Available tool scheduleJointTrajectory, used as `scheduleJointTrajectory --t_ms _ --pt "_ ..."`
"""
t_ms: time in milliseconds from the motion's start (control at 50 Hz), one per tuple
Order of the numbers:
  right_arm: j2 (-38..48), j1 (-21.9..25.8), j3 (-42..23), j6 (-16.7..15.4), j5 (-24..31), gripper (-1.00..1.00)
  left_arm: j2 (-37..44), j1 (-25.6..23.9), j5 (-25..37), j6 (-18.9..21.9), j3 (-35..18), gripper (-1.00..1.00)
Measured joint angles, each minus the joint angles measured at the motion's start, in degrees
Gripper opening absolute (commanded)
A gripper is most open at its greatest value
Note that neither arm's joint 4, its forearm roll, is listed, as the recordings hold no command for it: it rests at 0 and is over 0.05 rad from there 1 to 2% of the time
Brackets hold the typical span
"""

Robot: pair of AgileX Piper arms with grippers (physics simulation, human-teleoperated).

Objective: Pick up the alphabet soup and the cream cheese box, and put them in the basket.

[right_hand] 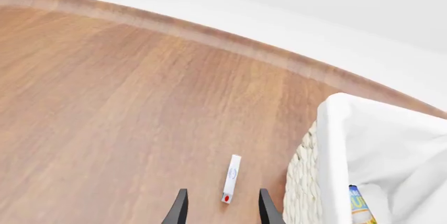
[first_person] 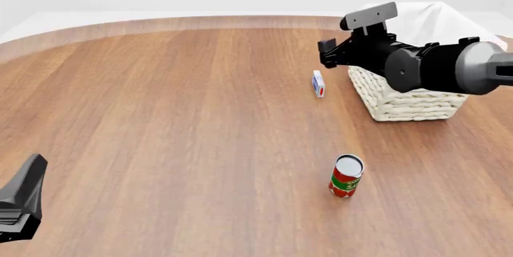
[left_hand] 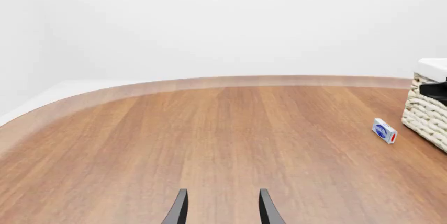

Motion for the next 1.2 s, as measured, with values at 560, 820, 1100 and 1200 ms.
scheduleJointTrajectory --t_ms 560,820,1100,1200 --pt "9.29 -0.46 -8.19 -0.01 2.16 1.0 0.0 0.0 0.0 0.0 0.0 1.0" --pt "13.75 -0.58 -11.68 -0.03 2.94 1.0 0.0 0.0 0.0 0.0 0.0 1.0" --pt "17.62 -0.76 -14.32 -0.1 3.34 1.0 0.0 0.0 0.0 0.0 0.0 1.0" --pt "19.01 -0.89 -15.49 -0.17 3.65 1.0 0.0 0.0 0.0 0.0 0.0 1.0"
